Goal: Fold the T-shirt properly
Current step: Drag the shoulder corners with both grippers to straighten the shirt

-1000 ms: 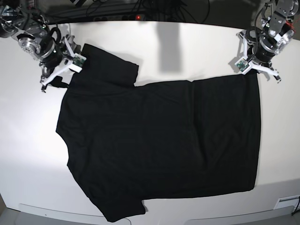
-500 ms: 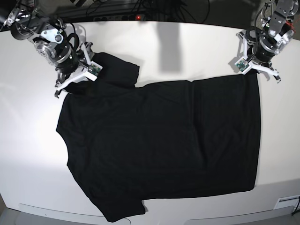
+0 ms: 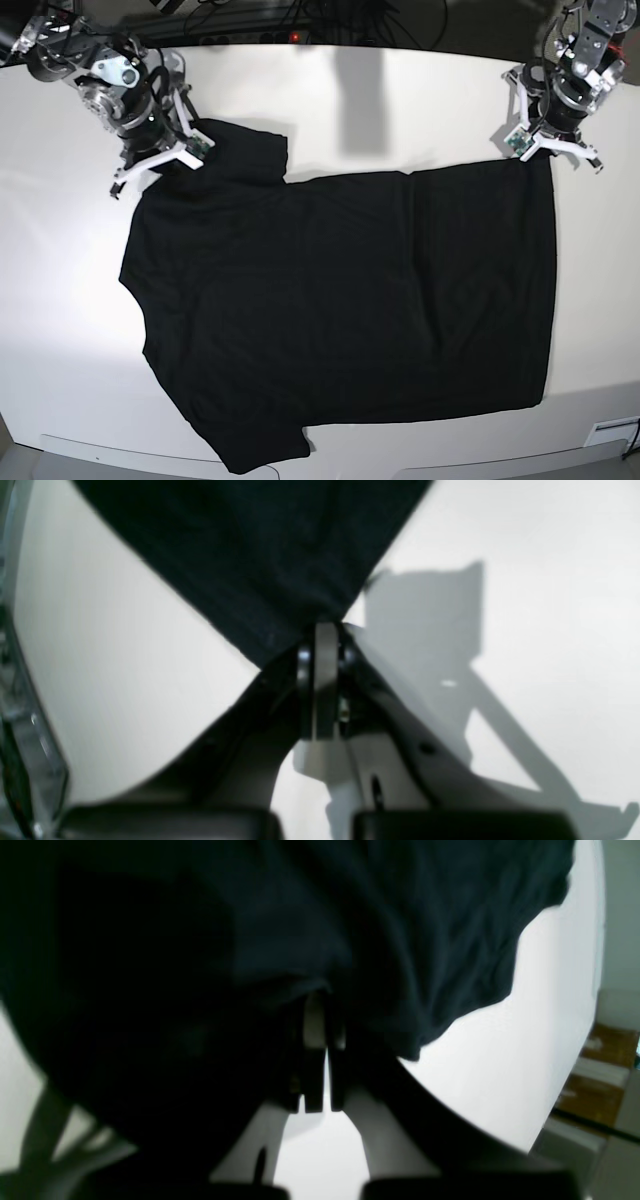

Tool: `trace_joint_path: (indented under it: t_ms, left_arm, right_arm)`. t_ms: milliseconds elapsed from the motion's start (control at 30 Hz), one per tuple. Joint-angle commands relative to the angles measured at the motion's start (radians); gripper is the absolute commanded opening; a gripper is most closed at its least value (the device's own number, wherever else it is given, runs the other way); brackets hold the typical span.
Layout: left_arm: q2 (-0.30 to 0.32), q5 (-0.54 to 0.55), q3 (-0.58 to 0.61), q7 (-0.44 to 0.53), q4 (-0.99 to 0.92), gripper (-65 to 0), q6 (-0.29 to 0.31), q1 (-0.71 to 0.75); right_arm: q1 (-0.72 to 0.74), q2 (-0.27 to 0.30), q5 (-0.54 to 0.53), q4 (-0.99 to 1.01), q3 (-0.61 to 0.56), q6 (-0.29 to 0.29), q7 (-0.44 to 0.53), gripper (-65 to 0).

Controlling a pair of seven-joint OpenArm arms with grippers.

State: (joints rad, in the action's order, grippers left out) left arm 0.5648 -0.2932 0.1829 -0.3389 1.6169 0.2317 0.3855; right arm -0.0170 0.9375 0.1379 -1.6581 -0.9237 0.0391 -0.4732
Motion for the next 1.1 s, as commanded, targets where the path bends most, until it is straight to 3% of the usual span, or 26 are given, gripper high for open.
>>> trace_joint_path:
  t_ms: [0, 167, 333, 467, 733, 900, 1067]
  left_arm:
    - [0.014, 0.0, -0.006, -0.005, 0.008, -65.0, -0.023, 0.008]
    - [0.021, 0.038, -0.007, 0.027, 0.037, -65.0, -0.092, 0.056]
    - [0.02, 0.037, -0.013, 0.056, 0.091, -65.0, -0.158, 0.13]
    - [0.02, 0.037, -0.044, 0.056, 0.14, -65.0, -0.192, 0.195]
    - [0.02, 0.037, -0.215, 0.087, 0.253, -65.0, -0.191, 0.348]
    - [0.02, 0.055, -0.271, 0.089, 0.283, -65.0, -0.19, 0.359]
    - [0.02, 0.117, -0.273, 0.105, 0.283, -65.0, -0.19, 0.306]
  right_arm:
    - [-0.011, 0.038, -0.006, -0.041, 0.003, 0.004, 0.001, -65.0]
    - [-0.1, 0.171, -0.007, -0.207, 0.003, -0.056, -0.038, -65.0]
    - [-0.219, 0.238, 0.018, -0.311, 0.003, -0.145, -0.119, -65.0]
    - [-0.325, 0.245, 0.106, -0.348, 0.003, -0.206, -0.177, -65.0]
    - [-0.452, 0.245, 0.226, -0.388, 0.003, -0.292, -0.237, -65.0]
    - [-0.446, 0.245, 0.237, -0.393, 0.043, -0.359, -0.242, -65.0]
    - [-0.443, 0.238, 0.201, -0.393, 0.189, -0.395, -0.2, -65.0]
